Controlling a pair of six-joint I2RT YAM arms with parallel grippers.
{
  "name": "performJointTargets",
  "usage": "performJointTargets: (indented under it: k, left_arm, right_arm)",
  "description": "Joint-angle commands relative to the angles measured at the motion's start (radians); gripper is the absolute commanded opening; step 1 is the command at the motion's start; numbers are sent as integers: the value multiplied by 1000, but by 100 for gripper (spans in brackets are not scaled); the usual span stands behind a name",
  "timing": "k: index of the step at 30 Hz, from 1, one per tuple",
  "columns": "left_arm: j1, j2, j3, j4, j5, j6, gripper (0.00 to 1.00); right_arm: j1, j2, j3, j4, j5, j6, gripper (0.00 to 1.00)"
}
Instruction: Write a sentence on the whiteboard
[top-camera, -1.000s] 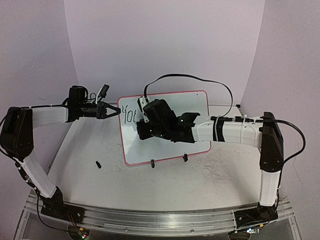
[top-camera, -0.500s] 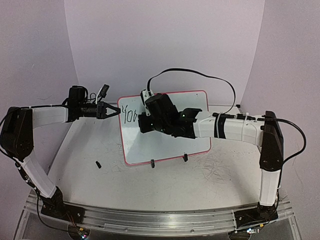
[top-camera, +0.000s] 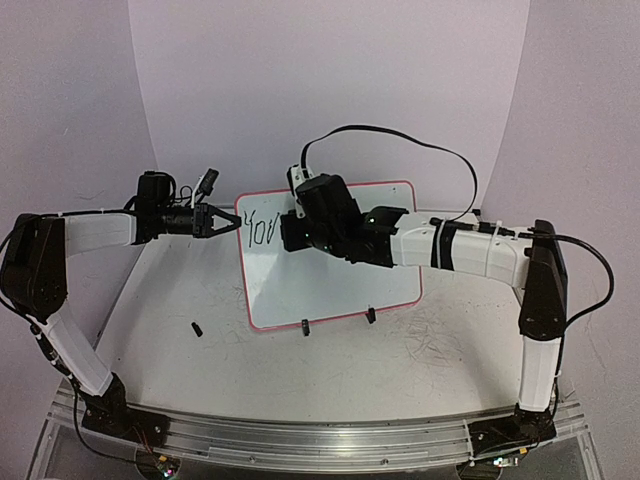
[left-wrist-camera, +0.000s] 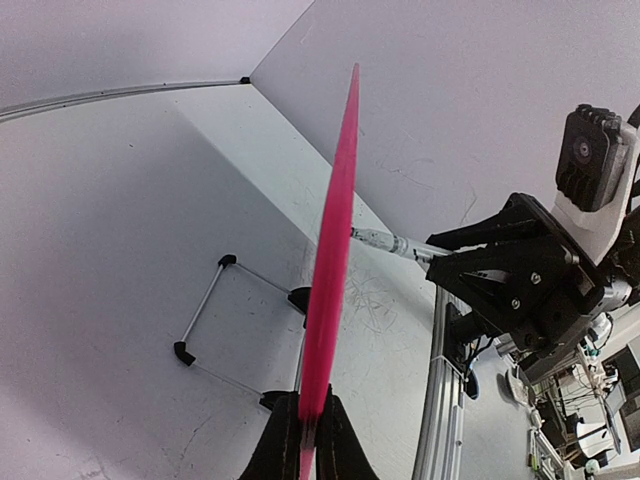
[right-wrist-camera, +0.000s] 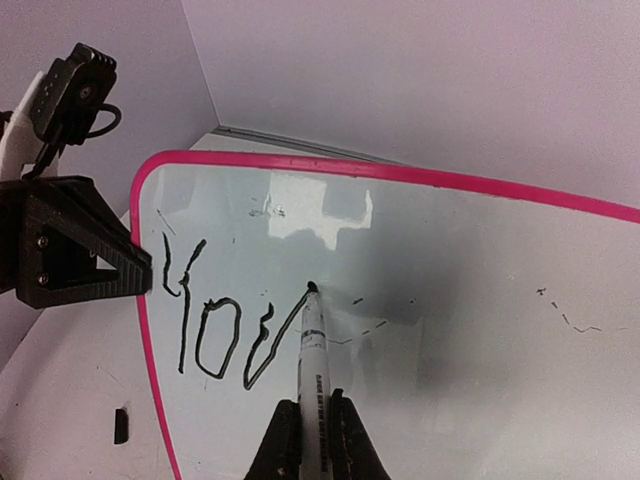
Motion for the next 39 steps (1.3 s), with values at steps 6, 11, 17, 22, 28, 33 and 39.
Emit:
performJointTargets:
  k: [6, 11, 17, 22, 28, 33, 39]
  left_arm:
    - [-3, -48, 10, 27, 52, -14, 0]
    - [-3, -48, 10, 27, 52, -14, 0]
    - [-3, -51, 9, 28, 52, -14, 0]
    - [-3, -52, 9, 27, 53, -14, 0]
    - [-3, -50, 8, 28, 50, -14, 0]
    - [-3, -51, 9, 29, 51, -13, 0]
    - [-3, -49, 9, 28, 51, -14, 0]
  right_arm:
    - [19, -8, -66, 7, -20, 37, 0]
    - [21, -23, -100, 4, -20, 48, 0]
    - [20, -49, -144, -9, 2, 65, 0]
    - [21, -73, -166, -19, 44, 64, 0]
    - [21, -112, -150, 23, -64, 17, 0]
    - [-2, -143, -161, 92, -105, 12, 0]
    - [-8, -135, -133, 84, -58, -9, 0]
